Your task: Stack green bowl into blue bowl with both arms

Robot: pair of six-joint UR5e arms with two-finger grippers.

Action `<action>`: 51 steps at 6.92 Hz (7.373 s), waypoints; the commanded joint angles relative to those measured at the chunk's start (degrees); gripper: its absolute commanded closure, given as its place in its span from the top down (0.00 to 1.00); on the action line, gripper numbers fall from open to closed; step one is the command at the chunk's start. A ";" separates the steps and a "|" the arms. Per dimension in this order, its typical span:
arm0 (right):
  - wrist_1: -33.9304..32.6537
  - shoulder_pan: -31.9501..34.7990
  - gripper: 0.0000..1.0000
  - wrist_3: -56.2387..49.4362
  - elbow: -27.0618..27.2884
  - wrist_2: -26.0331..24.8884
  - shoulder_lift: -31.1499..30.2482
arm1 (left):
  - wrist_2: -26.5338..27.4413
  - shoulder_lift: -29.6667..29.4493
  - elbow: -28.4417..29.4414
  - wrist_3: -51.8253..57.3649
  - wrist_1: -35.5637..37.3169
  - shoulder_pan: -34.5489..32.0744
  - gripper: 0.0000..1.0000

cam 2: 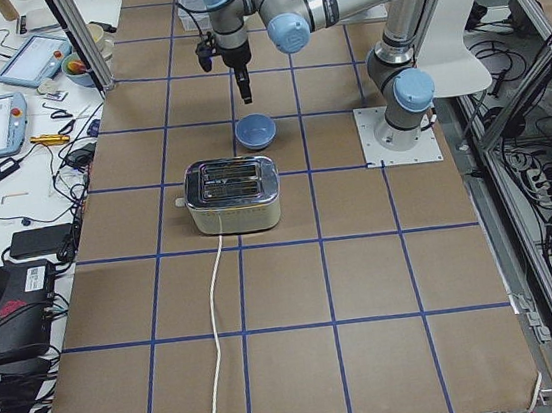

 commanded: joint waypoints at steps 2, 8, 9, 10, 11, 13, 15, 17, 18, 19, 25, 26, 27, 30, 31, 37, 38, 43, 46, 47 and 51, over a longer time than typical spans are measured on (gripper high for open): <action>0.03 0.05 1.00 0.00 -0.04 -0.01 0.16 | 0.02 -5.86 -12.75 1.59 15.04 1.05 1.00; 0.03 0.05 1.00 0.00 -0.13 -0.01 0.16 | -0.07 -11.23 -13.56 1.77 21.04 2.90 0.00; 0.03 0.05 1.00 0.00 -0.04 -0.01 0.16 | -0.07 -10.36 -13.48 1.77 18.85 2.81 0.00; 0.03 0.05 1.00 0.00 -0.13 -0.01 0.16 | -0.07 -9.83 -13.13 1.77 17.96 2.72 0.00; 0.03 0.05 1.00 0.00 -0.13 -0.01 0.16 | -2.85 -9.56 -12.17 1.42 18.13 2.63 0.00; 0.03 0.05 1.00 0.00 -0.04 -0.01 0.16 | -12.85 -9.65 -5.95 -11.25 16.64 -3.56 0.00; 0.03 0.05 1.00 0.00 -0.04 -0.01 0.16 | -13.94 -12.62 -1.63 -23.91 19.43 -13.93 0.00; -0.06 -0.03 1.00 -0.17 0.22 -0.01 0.25 | -17.64 -16.83 -0.64 -34.66 28.89 -20.10 0.00; 0.03 -0.03 1.00 -0.18 0.22 -0.01 0.25 | -17.64 -18.94 -0.47 -35.75 30.68 -21.17 0.00; 0.03 -0.03 1.00 -0.18 0.22 -0.01 0.25 | -17.47 -20.79 -0.47 -36.28 31.83 -21.88 0.00; -1.10 -0.47 1.00 -0.87 4.50 0.51 0.42 | -12.24 -19.34 1.89 -26.66 31.15 -22.26 0.94; -4.60 -0.73 1.00 -3.75 9.23 -0.09 1.03 | -10.89 -16.18 5.04 -21.75 23.74 -18.93 1.00; -10.20 -0.91 1.00 -4.30 15.02 -0.10 1.04 | -10.18 -12.50 9.07 -11.87 11.40 -14.29 1.00; -39.43 -1.00 0.98 -4.92 35.07 -0.10 3.57 | -2.10 -3.62 22.88 0.72 -18.46 -8.44 1.00; -43.00 -0.91 0.89 -5.01 34.85 -0.18 6.63 | -2.52 0.07 23.26 -2.77 -19.13 -8.53 1.00; -47.61 -0.56 0.79 -8.79 30.10 -3.68 13.60 | -2.09 0.64 20.19 -5.52 -8.08 -8.70 1.00; -46.74 -0.65 0.60 -8.79 30.19 -4.40 14.13 | -2.09 1.68 18.97 -5.53 -7.98 -8.79 1.00; -47.61 -0.21 0.00 -7.74 29.49 -4.05 13.61 | -2.70 1.43 17.99 -5.79 -7.89 -9.05 1.00; -35.12 9.51 0.00 2.31 14.88 -4.32 14.31 | -2.79 1.69 17.81 -6.66 -8.24 -9.14 1.00; -30.87 13.72 0.00 7.16 8.46 -3.97 16.23 | -2.79 2.04 17.64 -6.67 -8.33 -9.14 1.00; -31.00 21.76 0.00 15.73 0.22 1.10 25.98 | -2.97 1.87 17.64 -6.76 -8.33 -9.14 1.00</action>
